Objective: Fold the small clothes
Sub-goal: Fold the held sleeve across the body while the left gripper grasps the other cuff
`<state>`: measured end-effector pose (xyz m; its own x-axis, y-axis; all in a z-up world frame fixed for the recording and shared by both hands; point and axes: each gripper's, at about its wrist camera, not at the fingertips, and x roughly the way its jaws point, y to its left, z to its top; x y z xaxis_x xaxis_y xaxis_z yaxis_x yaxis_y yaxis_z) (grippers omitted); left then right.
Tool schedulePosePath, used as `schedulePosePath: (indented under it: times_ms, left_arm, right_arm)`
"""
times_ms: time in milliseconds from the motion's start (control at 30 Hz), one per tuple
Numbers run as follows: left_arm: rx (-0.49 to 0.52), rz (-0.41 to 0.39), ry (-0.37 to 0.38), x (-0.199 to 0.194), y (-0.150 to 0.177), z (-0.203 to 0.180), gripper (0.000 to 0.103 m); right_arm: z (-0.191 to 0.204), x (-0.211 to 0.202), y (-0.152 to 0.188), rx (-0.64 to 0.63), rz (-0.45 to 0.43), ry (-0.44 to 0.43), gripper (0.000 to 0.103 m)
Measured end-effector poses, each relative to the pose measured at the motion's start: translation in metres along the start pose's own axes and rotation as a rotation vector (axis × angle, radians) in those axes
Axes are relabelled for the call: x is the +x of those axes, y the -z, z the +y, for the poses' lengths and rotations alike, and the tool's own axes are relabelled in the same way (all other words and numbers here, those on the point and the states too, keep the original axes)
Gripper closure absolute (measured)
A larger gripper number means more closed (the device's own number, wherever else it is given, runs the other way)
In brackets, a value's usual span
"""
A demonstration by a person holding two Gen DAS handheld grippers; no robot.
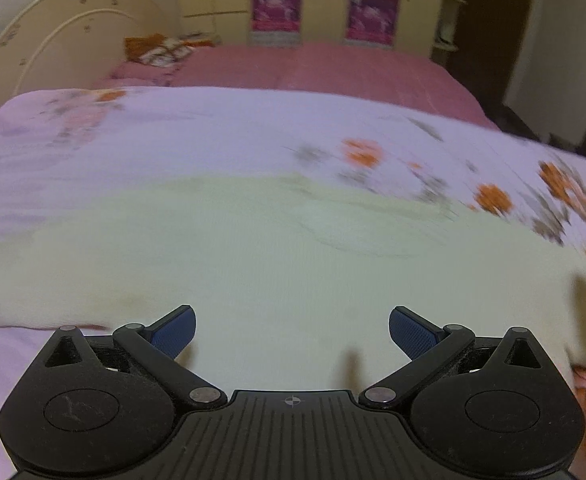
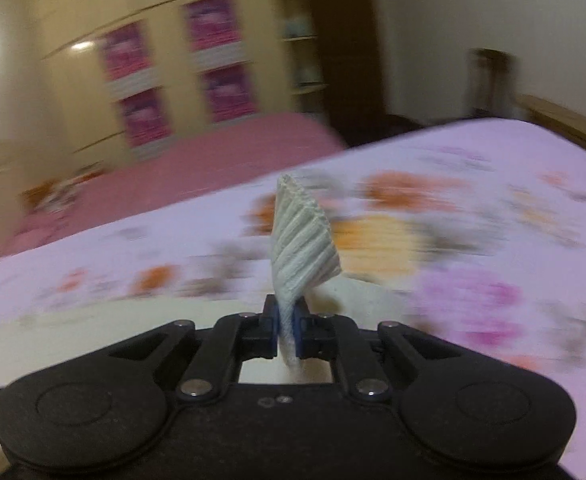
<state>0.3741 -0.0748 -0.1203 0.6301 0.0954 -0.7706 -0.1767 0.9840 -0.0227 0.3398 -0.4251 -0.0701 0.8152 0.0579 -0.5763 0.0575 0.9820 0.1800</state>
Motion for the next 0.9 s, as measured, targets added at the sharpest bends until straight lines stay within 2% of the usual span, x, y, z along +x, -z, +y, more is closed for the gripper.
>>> schedulePosePath:
  times_ms: [133,267,333,400,500,567,667,733,800,900]
  left_arm:
    - [-0.064,-0.015,-0.008,-0.001,-0.006,0.049,0.0]
    - [-0.103,-0.008,0.003,0.005,-0.004,0.081,0.0]
    - [-0.111,0.006,0.021,0.009,-0.003,0.089,0.0]
    - [-0.115,0.025,0.052,0.015,-0.002,0.094,0.0]
    - [-0.119,0.058,0.134,0.021,0.0,0.09,0.0]
    - [-0.12,0.09,0.208,0.026,0.003,0.078,0.001]
    - [-0.102,0.145,0.306,0.039,0.008,0.053,0.003]
    - [-0.115,0.182,0.378,0.052,0.01,0.039,0.041]
    - [-0.162,0.217,0.401,0.065,0.012,0.032,0.044]
    - [-0.206,0.189,0.41,0.074,0.008,0.028,0.044]
  right_arm:
    - [0.089,0.028,0.016,-0.091,0.065,-0.149,0.095]
    - [0.159,0.057,0.042,-0.15,0.148,-0.228,0.094]
    - [0.183,0.071,0.057,-0.175,0.193,-0.248,0.076]
    - [0.196,0.08,0.068,-0.189,0.259,-0.273,0.051]
    - [0.19,0.056,0.066,-0.155,0.236,-0.29,0.049]
    - [0.172,0.034,0.058,-0.139,0.177,-0.249,0.049]
    - [0.136,0.007,0.052,-0.124,0.123,-0.145,0.038]
    - [0.113,-0.001,0.055,-0.101,0.129,-0.102,0.038]
    - [0.089,-0.011,0.061,-0.073,0.135,-0.06,0.038]
    - [0.071,-0.018,0.072,-0.039,0.14,-0.011,0.038]
